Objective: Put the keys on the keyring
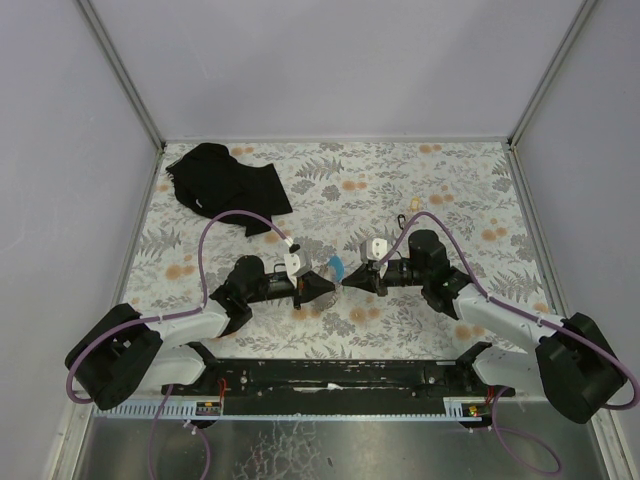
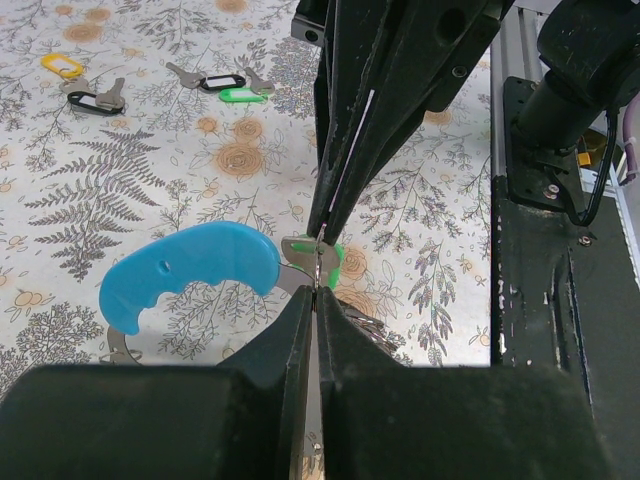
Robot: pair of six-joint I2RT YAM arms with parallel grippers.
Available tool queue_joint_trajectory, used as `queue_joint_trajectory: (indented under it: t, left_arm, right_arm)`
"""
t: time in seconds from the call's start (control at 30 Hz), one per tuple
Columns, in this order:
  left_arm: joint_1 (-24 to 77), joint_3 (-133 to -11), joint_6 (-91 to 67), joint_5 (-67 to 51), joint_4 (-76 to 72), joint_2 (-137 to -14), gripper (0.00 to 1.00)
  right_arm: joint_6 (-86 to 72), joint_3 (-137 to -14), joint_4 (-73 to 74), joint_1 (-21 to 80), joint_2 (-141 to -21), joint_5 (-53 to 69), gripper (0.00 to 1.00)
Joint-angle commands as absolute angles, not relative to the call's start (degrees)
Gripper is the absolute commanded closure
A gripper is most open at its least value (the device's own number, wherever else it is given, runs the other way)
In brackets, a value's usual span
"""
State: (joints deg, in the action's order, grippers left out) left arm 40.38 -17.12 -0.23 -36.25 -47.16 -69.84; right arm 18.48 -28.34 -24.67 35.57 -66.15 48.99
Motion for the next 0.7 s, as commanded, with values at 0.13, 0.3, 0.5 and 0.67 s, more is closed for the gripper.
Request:
queue_joint_trajectory:
  t: [0.13,0.3,0.5,0.67]
  left_arm:
    - [40.08,-16.85,-0.52,-36.78,-52.44,-69.85,1.00]
    - [40.03,-16.99,-0.52,-36.80,-52.47,-70.32,1.00]
    - [40.06,-16.92,0.18,-35.85,-51.23,-69.64,1.00]
    - [40.01,-16.85,0.61,-35.35,-50.65,-69.23,1.00]
  right_arm:
    - [18.19,-30.22,-26.09,36.04,-66.36,50.70,1.00]
    - [18.06,-30.19,-26.06,36.03,-66.31,50.72,1.00]
    - [18.26,-29.27,-25.81,36.04,-63.64,48.70,1.00]
    - [18.29,-29.10,-25.45,36.04,-63.62,48.94,1.00]
